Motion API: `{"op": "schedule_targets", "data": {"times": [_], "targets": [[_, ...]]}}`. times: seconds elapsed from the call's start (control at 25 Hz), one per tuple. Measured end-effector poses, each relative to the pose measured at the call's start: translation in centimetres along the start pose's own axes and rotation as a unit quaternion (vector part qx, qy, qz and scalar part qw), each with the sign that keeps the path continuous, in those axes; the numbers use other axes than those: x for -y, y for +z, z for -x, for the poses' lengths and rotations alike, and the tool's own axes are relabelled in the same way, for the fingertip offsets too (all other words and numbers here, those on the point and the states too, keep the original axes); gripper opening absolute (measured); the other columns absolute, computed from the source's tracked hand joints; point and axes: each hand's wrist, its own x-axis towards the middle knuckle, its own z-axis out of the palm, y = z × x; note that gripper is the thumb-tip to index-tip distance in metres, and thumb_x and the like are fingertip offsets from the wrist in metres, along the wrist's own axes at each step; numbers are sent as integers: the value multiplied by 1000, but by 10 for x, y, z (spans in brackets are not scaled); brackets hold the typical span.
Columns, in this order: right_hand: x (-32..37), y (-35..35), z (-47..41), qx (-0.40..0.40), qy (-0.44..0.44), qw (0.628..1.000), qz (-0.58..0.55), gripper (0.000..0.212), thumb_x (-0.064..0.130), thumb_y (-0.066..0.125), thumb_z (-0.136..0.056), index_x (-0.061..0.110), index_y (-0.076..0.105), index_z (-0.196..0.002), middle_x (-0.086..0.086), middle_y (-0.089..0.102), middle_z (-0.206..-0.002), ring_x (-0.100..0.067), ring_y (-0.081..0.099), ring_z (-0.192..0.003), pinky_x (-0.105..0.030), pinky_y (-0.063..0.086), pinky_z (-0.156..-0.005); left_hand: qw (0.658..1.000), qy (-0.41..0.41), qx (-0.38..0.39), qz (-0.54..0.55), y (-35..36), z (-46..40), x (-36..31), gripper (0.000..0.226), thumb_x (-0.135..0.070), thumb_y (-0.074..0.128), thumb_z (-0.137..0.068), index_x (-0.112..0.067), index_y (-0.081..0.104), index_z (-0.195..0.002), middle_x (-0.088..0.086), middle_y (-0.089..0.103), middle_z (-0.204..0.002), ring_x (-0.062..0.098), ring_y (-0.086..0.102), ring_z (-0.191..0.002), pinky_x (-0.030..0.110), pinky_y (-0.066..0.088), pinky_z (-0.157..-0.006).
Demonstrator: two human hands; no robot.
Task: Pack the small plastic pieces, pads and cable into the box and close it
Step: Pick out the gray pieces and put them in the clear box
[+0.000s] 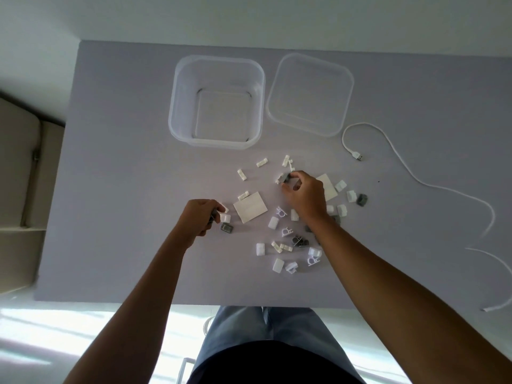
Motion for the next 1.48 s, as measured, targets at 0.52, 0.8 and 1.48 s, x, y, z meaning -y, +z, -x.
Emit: {"op": "schedule_targets", "data": {"times": [0.52,0.8,1.48], "targets": [[11,-46,59,157,246,759,-582,39,43,47,-95,12,61,-75,-8,58,-71,-20,52,-58,-26,35,-53,931,-7,-29,-363,25,-19,30,64,-68,46,-85,-8,65,-77,-1,65,-49,22,66,-71,36,51,-82],[-54,-41,101,84,-23,993,-77,31,31,66,-92,4,71,-77,-7,70,-66,-11,63,-56,-31,56,-57,896,25,-20,-443,28,-11,35,57,-66,47,-85,-11,62,-88,7,70,-79,25,66,-80,35,52,-75],[-31,-59,134,94,252,804,-530,17,24,54,-89,12,57,-78,-12,55,-66,-24,46,-53,-25,39,-43,948,56,305,70,67,56,-23,37,-22,25,-93,-5,58,-93,13,42,-59,18,15,-47,29,10,-48]]}}
